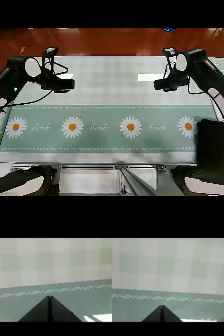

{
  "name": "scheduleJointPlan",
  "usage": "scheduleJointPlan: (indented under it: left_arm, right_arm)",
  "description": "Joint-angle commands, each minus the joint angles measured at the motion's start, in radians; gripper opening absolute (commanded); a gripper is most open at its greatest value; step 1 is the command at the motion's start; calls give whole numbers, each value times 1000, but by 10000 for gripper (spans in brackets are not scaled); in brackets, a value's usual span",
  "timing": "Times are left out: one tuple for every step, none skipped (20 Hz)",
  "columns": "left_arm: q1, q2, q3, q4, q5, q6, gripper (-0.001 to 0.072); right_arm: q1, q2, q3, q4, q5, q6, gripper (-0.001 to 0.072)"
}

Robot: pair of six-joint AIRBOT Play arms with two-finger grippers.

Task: Fold the shirts.

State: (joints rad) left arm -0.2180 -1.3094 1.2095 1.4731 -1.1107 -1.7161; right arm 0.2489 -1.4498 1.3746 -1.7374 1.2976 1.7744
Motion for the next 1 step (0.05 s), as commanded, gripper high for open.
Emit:
scheduleJointPlan:
  left_arm:
    - [0,-1,0,1,0,1,26]
  right_arm:
    - [0,-1,0,-1,2,1,24]
